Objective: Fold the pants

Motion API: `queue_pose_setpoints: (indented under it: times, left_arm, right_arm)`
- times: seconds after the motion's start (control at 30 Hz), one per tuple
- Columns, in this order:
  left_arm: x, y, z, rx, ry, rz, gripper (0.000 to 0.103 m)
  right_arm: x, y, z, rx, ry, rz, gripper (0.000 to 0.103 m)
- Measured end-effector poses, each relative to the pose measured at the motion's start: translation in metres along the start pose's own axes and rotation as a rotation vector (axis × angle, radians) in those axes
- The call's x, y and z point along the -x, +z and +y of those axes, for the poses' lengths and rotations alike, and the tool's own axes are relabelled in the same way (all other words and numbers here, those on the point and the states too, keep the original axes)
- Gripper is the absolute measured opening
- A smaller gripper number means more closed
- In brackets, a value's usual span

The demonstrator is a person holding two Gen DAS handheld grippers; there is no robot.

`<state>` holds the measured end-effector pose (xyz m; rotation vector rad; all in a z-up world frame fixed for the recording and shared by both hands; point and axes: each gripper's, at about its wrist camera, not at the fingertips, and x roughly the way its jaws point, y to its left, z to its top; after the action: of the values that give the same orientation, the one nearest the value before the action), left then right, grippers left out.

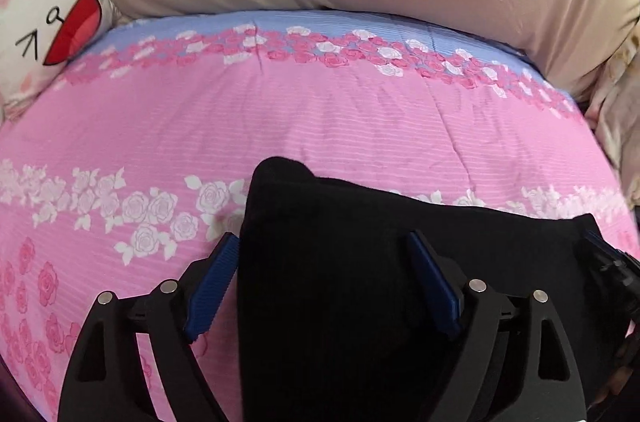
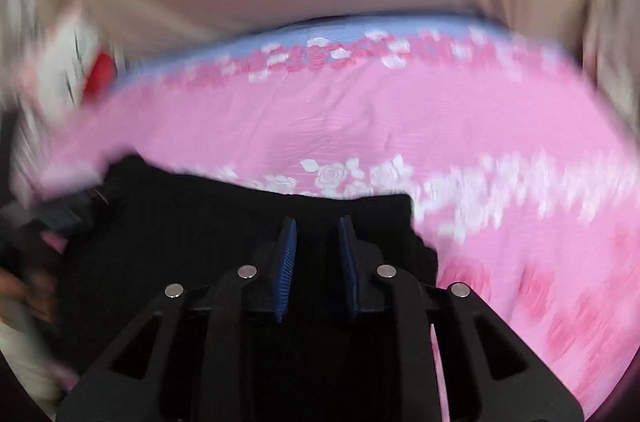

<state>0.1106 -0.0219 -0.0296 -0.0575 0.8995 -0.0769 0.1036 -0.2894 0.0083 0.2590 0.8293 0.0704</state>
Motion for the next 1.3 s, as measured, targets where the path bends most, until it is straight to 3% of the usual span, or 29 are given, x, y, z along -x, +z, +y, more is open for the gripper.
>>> queue_pose_setpoints:
  times: [0.1,0.23,0.33,0.4,0.43,0.5,0.53,0.63,0.7,0.73,0.83,1.0,1.3]
  left_arm:
    - [0.040,-0.004,0.007,0.007,-0.015,-0.062,0.079]
    - [0.089,-0.023,0.007,-0.054,-0.019,-0.122,0.079]
    - [0.095,-0.045,-0.013,-0.127,-0.022,-0.107,0.080]
    - [0.073,-0.062,-0.027,-0.195,0.063,-0.051,0.081]
    - [0.060,-0.068,-0.028,-0.215,0.099,-0.025,0.084]
    - [0.054,-0.075,-0.018,-0.177,0.066,-0.034,0.084]
    - [0.057,-0.073,-0.015,-0.153,0.053,-0.022,0.084]
    - [0.068,-0.068,-0.014,-0.153,0.081,-0.045,0.083]
    - [0.063,-0.069,-0.018,-0.187,0.120,-0.051,0.083]
    - [0.061,-0.071,-0.018,-0.187,0.121,-0.044,0.084]
    - [0.067,-0.069,-0.018,-0.176,0.125,-0.047,0.083]
    - [0.077,-0.063,-0.021,-0.187,0.152,-0.071,0.083]
    - [0.095,-0.062,-0.034,-0.200,0.155,-0.106,0.083]
  right_arm:
    - [0.055,-0.006,-0.022,0.000,-0.051,-0.073,0.025]
    - [0.100,-0.033,-0.033,-0.015,-0.078,-0.086,0.025]
    - [0.093,-0.056,-0.007,0.033,0.017,-0.050,0.025]
    - [0.057,-0.075,0.004,0.098,-0.025,0.045,0.023]
    - [0.041,-0.089,-0.002,0.096,-0.038,0.062,0.033]
    - [0.047,-0.087,-0.014,-0.010,-0.001,0.070,0.045]
    - [0.055,-0.081,-0.013,-0.024,0.006,0.063,0.044]
    - [0.079,-0.071,0.010,0.103,-0.033,-0.024,0.043]
    - [0.051,-0.080,0.010,0.152,-0.077,0.060,0.043]
    - [0.037,-0.086,0.005,0.157,-0.085,0.094,0.051]
    - [0.056,-0.078,-0.011,0.006,-0.002,0.048,0.054]
    - [0.079,-0.061,-0.004,0.073,-0.122,-0.052,0.054]
    - [0.088,-0.060,0.011,0.094,-0.082,-0.080,0.054]
